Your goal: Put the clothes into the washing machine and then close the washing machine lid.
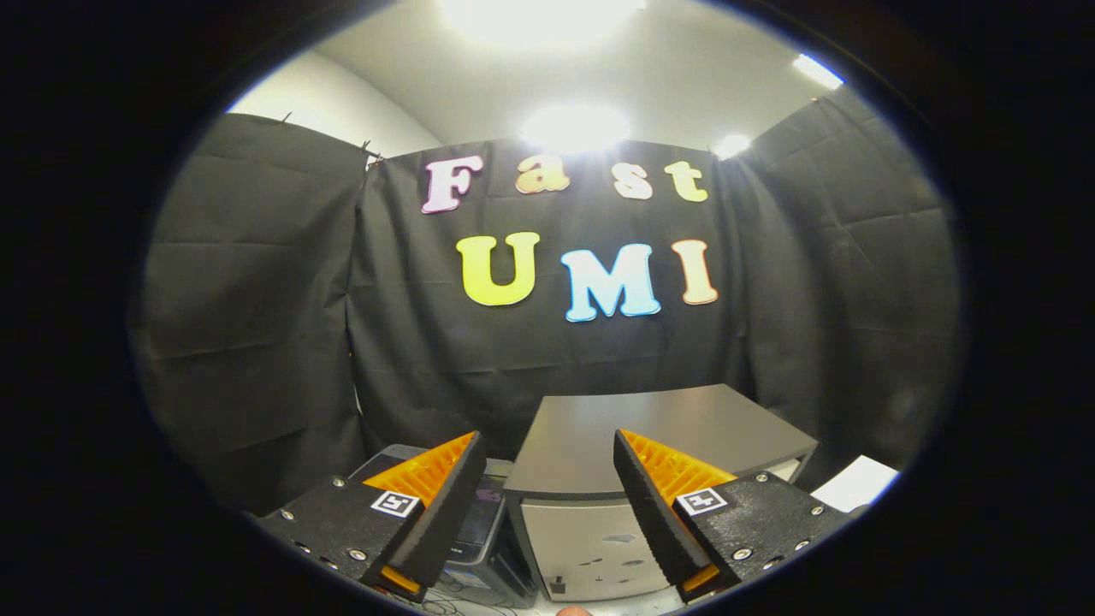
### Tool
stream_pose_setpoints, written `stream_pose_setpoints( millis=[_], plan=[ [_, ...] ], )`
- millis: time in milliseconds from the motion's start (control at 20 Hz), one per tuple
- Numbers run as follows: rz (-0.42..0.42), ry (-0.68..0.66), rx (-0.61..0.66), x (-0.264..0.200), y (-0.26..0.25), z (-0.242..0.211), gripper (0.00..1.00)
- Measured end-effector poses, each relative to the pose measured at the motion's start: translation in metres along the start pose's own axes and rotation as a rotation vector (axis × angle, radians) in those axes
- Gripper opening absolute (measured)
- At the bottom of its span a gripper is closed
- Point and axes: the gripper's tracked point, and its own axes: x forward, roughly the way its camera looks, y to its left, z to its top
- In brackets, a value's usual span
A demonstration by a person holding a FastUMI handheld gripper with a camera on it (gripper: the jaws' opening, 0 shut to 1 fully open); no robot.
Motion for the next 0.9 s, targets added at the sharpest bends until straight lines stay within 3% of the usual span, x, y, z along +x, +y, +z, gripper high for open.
stream_pose_setpoints(
  millis=[500, 900],
  plan=[
    [-0.081, -0.023, -0.002, -0.067, -0.079, 0.002, 0.94],
    [-0.08, -0.003, 0.02, -0.075, -0.091, -0.003, 0.94]
  ],
)
